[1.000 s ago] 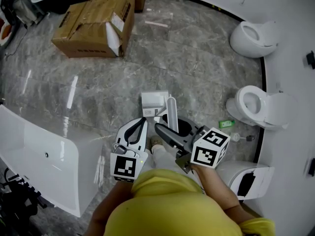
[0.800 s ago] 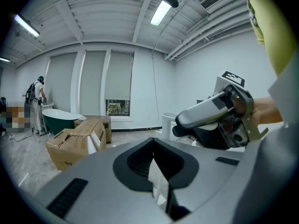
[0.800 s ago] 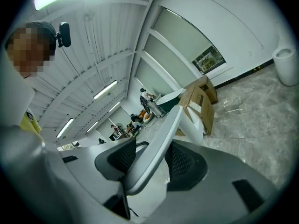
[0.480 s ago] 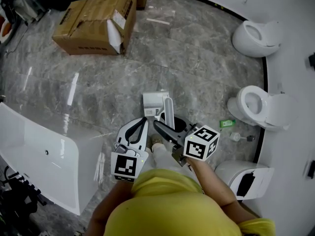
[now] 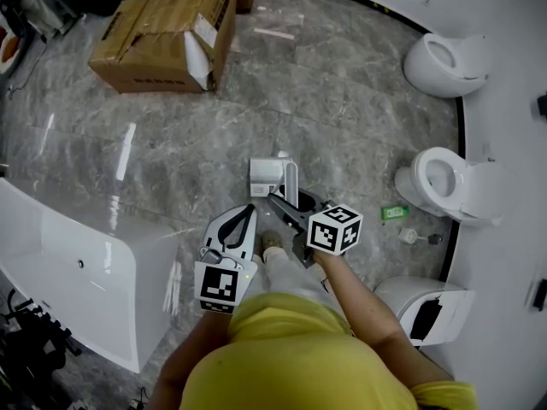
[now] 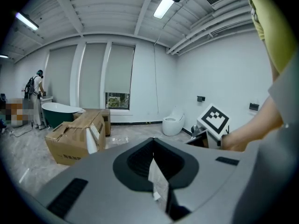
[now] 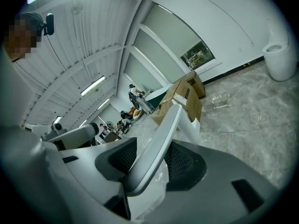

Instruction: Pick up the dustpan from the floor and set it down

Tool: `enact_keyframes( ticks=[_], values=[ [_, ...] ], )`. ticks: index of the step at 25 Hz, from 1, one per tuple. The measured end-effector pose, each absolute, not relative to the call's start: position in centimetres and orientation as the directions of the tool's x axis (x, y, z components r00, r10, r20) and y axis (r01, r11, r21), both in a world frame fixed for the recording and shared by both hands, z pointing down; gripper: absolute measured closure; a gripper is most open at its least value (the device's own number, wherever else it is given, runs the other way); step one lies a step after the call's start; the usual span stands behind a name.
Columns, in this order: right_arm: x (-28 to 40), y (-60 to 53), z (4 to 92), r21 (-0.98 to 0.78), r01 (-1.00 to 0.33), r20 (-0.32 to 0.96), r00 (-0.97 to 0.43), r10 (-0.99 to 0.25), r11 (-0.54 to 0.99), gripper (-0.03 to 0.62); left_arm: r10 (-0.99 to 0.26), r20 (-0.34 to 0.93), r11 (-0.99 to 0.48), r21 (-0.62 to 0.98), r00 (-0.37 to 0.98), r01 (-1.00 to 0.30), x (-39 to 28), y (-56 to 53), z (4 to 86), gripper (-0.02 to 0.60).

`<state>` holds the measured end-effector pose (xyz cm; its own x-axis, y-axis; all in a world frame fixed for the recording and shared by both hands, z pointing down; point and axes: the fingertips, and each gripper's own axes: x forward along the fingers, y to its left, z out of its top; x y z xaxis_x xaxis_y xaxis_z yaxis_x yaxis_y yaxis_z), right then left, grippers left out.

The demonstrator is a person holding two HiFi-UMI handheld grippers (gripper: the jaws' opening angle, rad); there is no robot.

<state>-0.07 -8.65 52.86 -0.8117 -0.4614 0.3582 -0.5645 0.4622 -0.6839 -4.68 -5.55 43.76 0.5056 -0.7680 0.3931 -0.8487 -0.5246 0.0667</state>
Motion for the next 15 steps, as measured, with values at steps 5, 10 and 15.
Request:
enact_keyframes(
  ticks=[5, 10, 15],
  values=[
    [-0.1, -9.2, 56.1, -0.679, -0.589, 0.413, -0.800, -0.434, 0.438, 0.408, -0.761, 0.401, -0.527, 0.079, 0.510, -0.846, -4.5, -5.8, 44.3, 0.578],
    [0.3, -9.4, 58.0, -0.691, -0.606, 0.447, -0.787, -0.426, 0.394, 0.413, -0.759, 0.404, -0.527, 0.080, 0.511, -0.846, -4.5, -6.1, 44.3, 0.578],
    [0.8, -9.0, 59.5, -0.703, -0.615, 0.464, -0.777, -0.426, 0.356, 0.411, -0.755, 0.409, -0.531, 0.077, 0.513, -0.844, -4.6, -6.1, 44.5, 0.578]
  ],
)
